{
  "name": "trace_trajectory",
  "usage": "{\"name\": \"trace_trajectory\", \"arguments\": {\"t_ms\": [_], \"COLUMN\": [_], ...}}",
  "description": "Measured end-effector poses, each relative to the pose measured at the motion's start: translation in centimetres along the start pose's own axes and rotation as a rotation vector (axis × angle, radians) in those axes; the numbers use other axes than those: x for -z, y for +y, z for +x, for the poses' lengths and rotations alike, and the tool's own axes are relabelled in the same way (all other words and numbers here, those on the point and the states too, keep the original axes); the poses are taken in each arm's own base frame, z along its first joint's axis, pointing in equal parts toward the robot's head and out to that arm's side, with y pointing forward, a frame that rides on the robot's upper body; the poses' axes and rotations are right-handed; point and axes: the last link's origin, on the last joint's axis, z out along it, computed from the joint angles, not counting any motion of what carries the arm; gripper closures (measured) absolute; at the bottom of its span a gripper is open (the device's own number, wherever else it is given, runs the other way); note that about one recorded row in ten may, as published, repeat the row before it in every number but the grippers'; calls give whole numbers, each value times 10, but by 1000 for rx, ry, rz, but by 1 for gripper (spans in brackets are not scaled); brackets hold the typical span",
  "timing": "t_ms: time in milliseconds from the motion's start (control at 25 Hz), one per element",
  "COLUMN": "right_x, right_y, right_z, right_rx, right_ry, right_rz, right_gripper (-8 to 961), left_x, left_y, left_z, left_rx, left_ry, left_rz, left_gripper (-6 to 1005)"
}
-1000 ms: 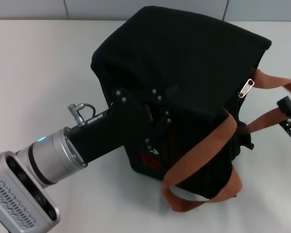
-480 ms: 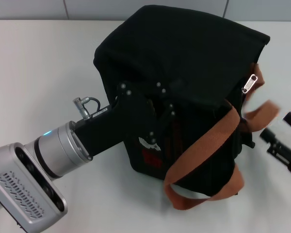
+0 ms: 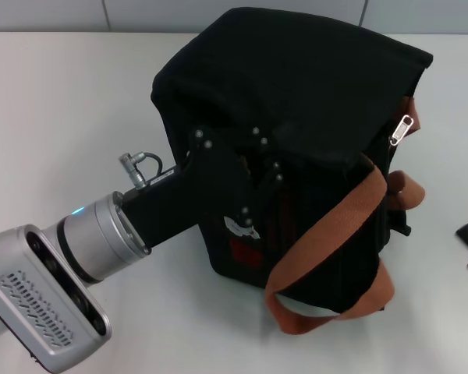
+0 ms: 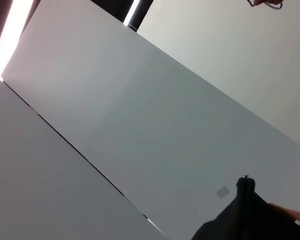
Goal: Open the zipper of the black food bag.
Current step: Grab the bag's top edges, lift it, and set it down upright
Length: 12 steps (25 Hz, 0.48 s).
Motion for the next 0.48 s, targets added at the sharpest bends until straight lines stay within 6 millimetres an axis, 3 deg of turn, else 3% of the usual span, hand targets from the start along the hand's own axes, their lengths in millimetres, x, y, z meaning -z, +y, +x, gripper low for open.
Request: {"name": "trace_trajectory", "arguments": {"t_ms": [240, 480], "right_x": [-31, -58], "right_y": [8, 11], "right_z": [-1, -3], "right_rx": [239, 161], "right_ry": [-157, -202], "right_rz": [198, 149], "right_gripper": [123, 122], "left_x": [-4, -8], "left_y": [5, 11], "left_z": [2, 3], "left_rx": [9, -11], "left_ry": [2, -12], "left_rz": [1, -7], "left_gripper": [914, 915]}}
